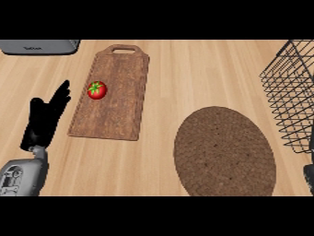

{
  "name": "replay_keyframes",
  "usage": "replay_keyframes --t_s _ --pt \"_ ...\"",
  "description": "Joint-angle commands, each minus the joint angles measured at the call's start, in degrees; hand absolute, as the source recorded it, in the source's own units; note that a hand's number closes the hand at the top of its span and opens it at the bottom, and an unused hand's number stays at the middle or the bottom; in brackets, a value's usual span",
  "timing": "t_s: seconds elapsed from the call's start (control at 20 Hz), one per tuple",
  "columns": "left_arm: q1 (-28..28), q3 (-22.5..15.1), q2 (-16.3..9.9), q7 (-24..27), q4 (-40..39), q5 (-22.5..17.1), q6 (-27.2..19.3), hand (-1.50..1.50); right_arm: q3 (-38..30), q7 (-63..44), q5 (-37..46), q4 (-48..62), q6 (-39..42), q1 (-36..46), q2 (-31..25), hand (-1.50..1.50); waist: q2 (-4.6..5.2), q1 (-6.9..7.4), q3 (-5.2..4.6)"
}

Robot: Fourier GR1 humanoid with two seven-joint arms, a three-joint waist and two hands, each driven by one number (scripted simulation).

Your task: Pick the sweet potato from the placemat and place it in the basket

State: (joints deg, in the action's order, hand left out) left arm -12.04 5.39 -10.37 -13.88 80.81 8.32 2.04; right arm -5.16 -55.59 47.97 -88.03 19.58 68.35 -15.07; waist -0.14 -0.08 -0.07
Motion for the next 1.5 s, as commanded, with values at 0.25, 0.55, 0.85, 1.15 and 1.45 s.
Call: replay_keyframes --t_s 0.25,0.55,0.85,1.15,1.45 --pt "-0.54 1.46 -0.98 -0.47 -0.38 -1.26 0.93 0.0 -2.78 3.59 1.6 8.92 12.59 -3.22 -14.76 1.5 0.02 -0.42 0.06" --pt "-1.09 1.25 -0.54 2.26 -2.96 -0.1 0.21 0.0 -5.77 11.43 2.33 12.37 12.5 -6.52 -23.03 1.5 0.16 -0.07 0.05" --pt "-0.55 0.8 -0.68 0.69 -0.22 -0.27 0.89 0.0 -9.1 21.69 -1.49 8.37 8.98 -19.1 -24.12 1.5 0.01 -0.23 0.1" --pt "-1.2 0.98 0.06 3.61 -4.55 0.76 -0.09 0.0 -10.62 29.82 -1.57 16.42 5.19 -21.24 -25.98 1.5 0.23 0.15 0.07" --pt "-1.74 -0.82 1.48 0.41 -1.44 1.47 -0.51 0.0 -11.04 33.07 -0.94 22.62 0.63 -23.76 -24.16 1.5 0.27 0.29 0.07"
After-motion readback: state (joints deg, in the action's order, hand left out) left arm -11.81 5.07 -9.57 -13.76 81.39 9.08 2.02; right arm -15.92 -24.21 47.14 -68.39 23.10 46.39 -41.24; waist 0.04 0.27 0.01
